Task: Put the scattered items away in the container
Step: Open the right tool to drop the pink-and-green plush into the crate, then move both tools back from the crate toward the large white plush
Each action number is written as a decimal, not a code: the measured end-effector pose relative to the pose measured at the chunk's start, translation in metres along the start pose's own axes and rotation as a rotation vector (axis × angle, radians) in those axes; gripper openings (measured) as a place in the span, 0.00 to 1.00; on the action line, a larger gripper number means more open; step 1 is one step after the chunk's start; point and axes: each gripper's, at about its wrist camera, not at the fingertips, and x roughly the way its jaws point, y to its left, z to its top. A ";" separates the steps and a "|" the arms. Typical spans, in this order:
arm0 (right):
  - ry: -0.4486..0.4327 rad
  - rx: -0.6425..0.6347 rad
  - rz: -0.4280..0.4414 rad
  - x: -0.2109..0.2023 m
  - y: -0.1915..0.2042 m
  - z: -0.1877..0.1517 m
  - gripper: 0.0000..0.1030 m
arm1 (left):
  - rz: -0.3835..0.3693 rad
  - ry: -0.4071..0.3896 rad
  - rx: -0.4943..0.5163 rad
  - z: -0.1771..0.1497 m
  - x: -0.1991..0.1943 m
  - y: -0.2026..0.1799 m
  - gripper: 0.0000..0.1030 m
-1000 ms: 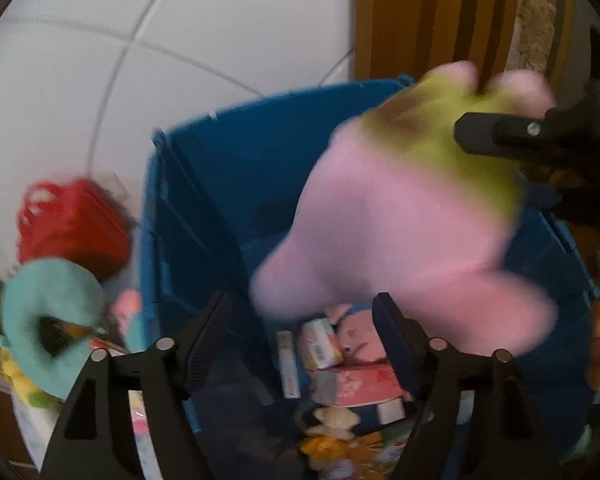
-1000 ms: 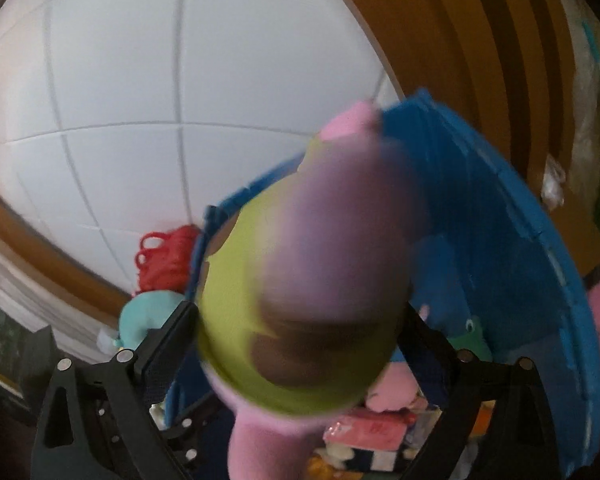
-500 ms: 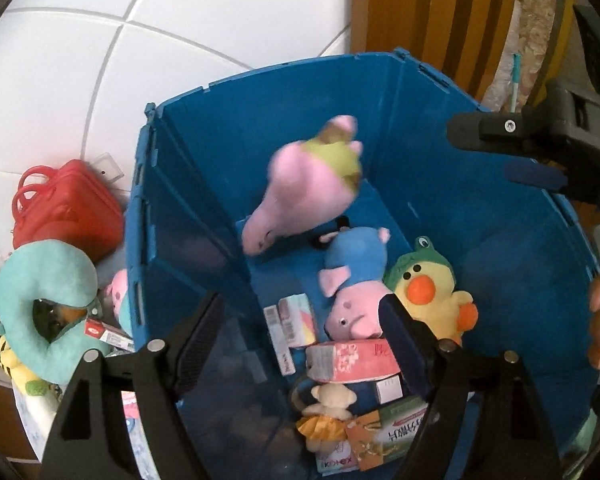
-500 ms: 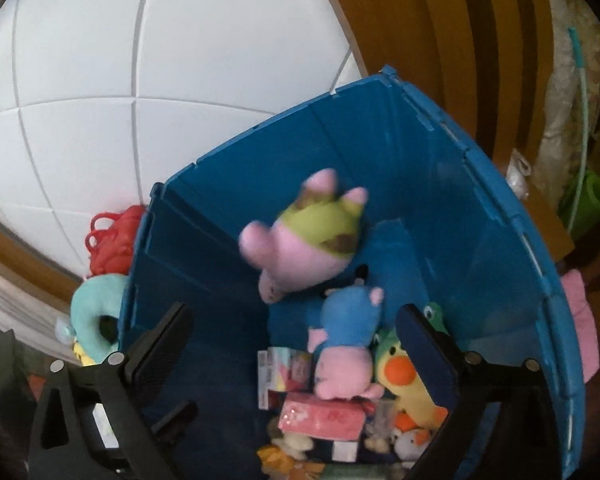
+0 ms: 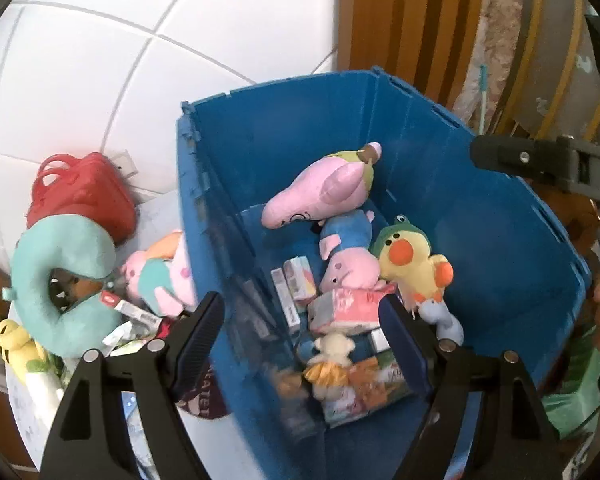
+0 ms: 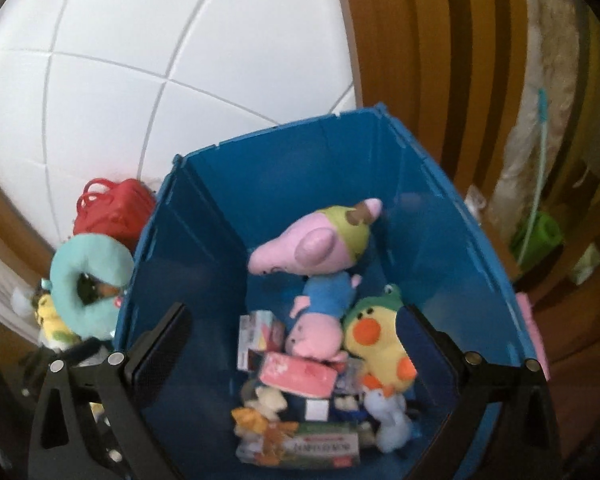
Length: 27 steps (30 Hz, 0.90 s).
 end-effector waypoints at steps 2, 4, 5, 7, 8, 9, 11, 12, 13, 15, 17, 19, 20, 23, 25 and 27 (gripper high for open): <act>-0.020 -0.001 -0.012 -0.019 0.009 -0.015 1.00 | -0.016 -0.018 0.002 -0.017 -0.017 0.007 0.77; -0.034 0.005 -0.032 -0.035 0.018 -0.032 1.00 | -0.025 -0.044 0.017 -0.035 -0.033 0.015 0.77; -0.038 0.011 -0.045 -0.041 0.023 -0.041 1.00 | -0.030 -0.055 0.023 -0.043 -0.040 0.018 0.77; -0.046 0.023 -0.071 -0.052 0.032 -0.059 1.00 | -0.048 -0.068 0.036 -0.060 -0.051 0.025 0.77; -0.050 0.029 -0.078 -0.056 0.038 -0.069 1.00 | -0.057 -0.071 0.041 -0.067 -0.057 0.028 0.77; -0.047 0.036 -0.084 -0.059 0.044 -0.080 1.00 | -0.068 -0.076 0.048 -0.077 -0.063 0.032 0.77; -0.037 0.045 -0.091 -0.061 0.057 -0.098 1.00 | -0.069 -0.084 0.061 -0.090 -0.070 0.039 0.77; -0.033 0.049 -0.094 -0.062 0.063 -0.107 1.00 | -0.066 -0.086 0.070 -0.097 -0.072 0.042 0.77; -0.025 0.053 -0.100 -0.062 0.069 -0.115 1.00 | -0.062 -0.087 0.078 -0.103 -0.073 0.045 0.77; -0.006 0.053 -0.112 -0.058 0.083 -0.130 1.00 | -0.055 -0.076 0.075 -0.114 -0.073 0.054 0.77; 0.013 0.057 -0.117 -0.053 0.095 -0.140 1.00 | -0.051 -0.054 0.055 -0.122 -0.069 0.064 0.77; 0.041 0.055 -0.111 -0.045 0.107 -0.148 1.00 | -0.040 -0.036 0.038 -0.128 -0.067 0.073 0.77; 0.044 0.049 -0.105 -0.043 0.111 -0.150 1.00 | -0.033 -0.031 0.034 -0.130 -0.067 0.076 0.77; 0.050 0.017 -0.084 -0.039 0.127 -0.152 1.00 | -0.005 -0.034 0.003 -0.133 -0.070 0.086 0.77; 0.052 -0.013 -0.073 -0.036 0.136 -0.150 1.00 | 0.016 -0.035 -0.033 -0.134 -0.072 0.094 0.77; 0.054 -0.045 -0.059 -0.032 0.146 -0.146 1.00 | 0.041 -0.024 -0.060 -0.134 -0.073 0.101 0.77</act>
